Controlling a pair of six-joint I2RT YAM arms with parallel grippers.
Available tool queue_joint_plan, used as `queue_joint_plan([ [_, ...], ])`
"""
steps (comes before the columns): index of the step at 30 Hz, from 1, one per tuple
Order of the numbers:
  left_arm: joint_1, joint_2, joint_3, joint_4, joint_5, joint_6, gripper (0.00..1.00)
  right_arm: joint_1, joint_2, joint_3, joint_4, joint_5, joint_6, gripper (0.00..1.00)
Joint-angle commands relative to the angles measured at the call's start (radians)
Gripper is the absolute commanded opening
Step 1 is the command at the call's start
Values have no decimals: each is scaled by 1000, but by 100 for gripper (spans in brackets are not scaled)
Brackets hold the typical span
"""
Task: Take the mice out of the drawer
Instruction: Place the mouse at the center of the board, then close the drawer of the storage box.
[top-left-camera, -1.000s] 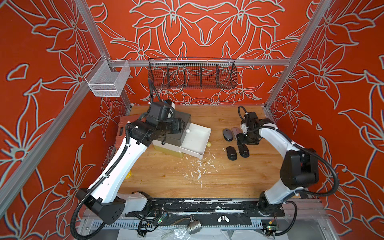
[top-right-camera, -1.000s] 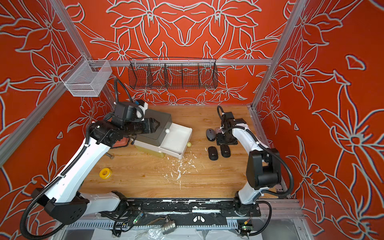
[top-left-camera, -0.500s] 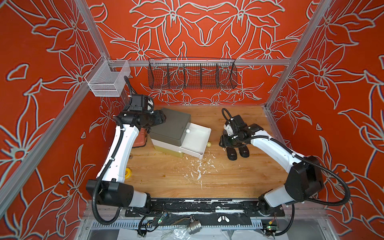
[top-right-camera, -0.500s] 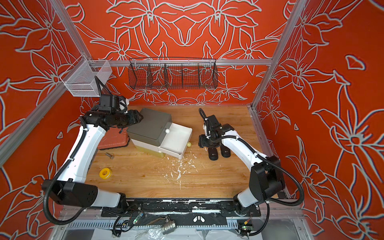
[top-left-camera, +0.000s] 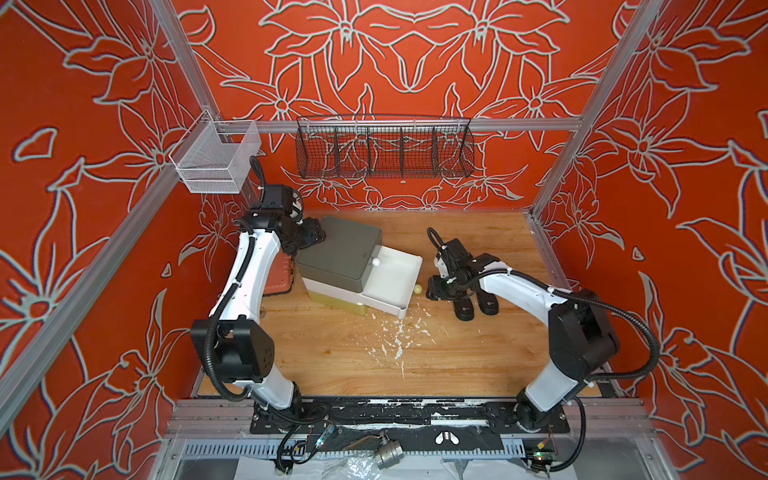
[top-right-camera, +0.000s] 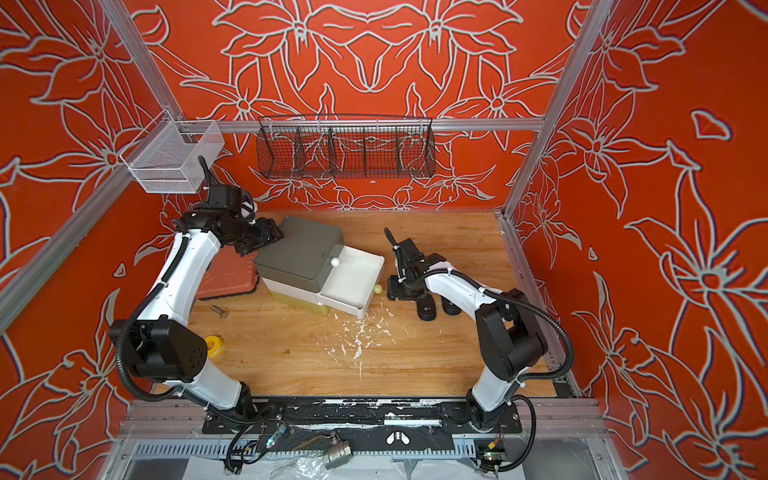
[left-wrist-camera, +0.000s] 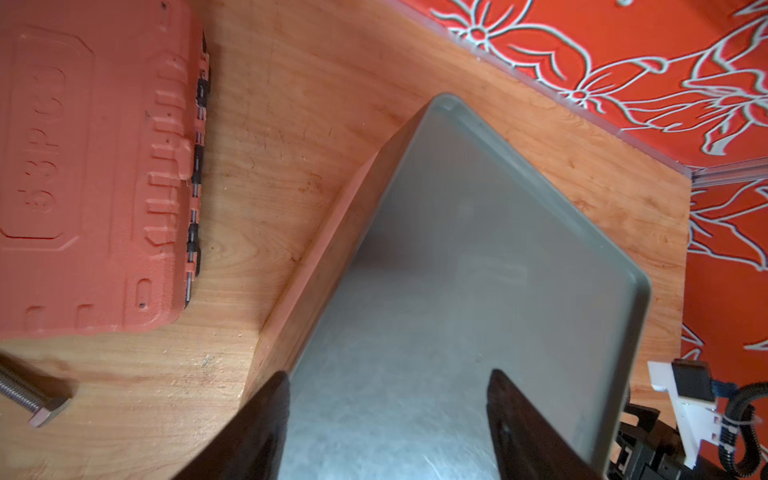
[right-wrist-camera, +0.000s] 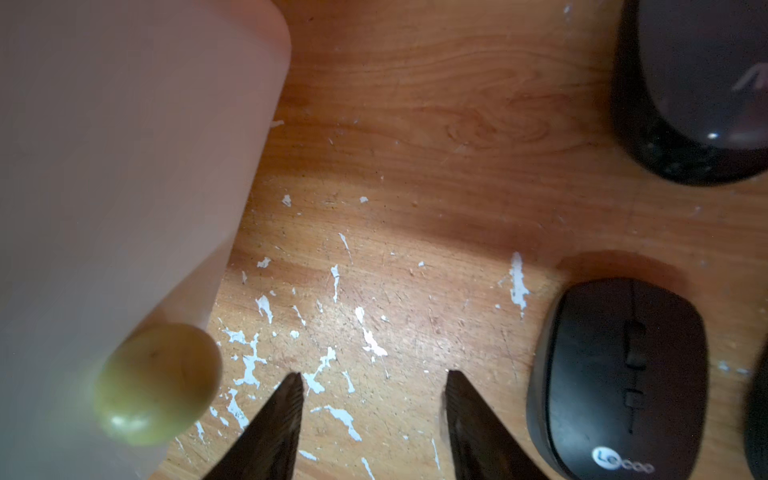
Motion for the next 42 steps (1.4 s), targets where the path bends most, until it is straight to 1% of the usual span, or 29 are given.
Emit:
queue_joint_plan([
  [1,4,16,18,-35,17,19,73,5,28,43,45,3,43,57],
  [7,2,28,14,-69,26,34,74,15,62,77,78,-18,58,57],
  [9,-3,20,-1,-65,40,35,74,19,71,87,98,-32,67,58],
  [12,-24,18,-15,-68,31,45,74,27,94,107,140,-63,86,57],
  [19,-50,19,-45,-77,10,41,74,67,191,220,149,-82,103,58],
  [32,-68,7,-80,-61,-1,29,73,105,362,376,350,-194,212,58],
  [35,-73,5,-83,-57,1,26,73,111,400,416,371,-222,220,58],
  [37,-79,4,-83,-58,2,27,73,111,402,416,386,-228,221,60],
  [42,-89,-17,-66,-54,8,21,73,111,339,317,473,-252,215,63],
])
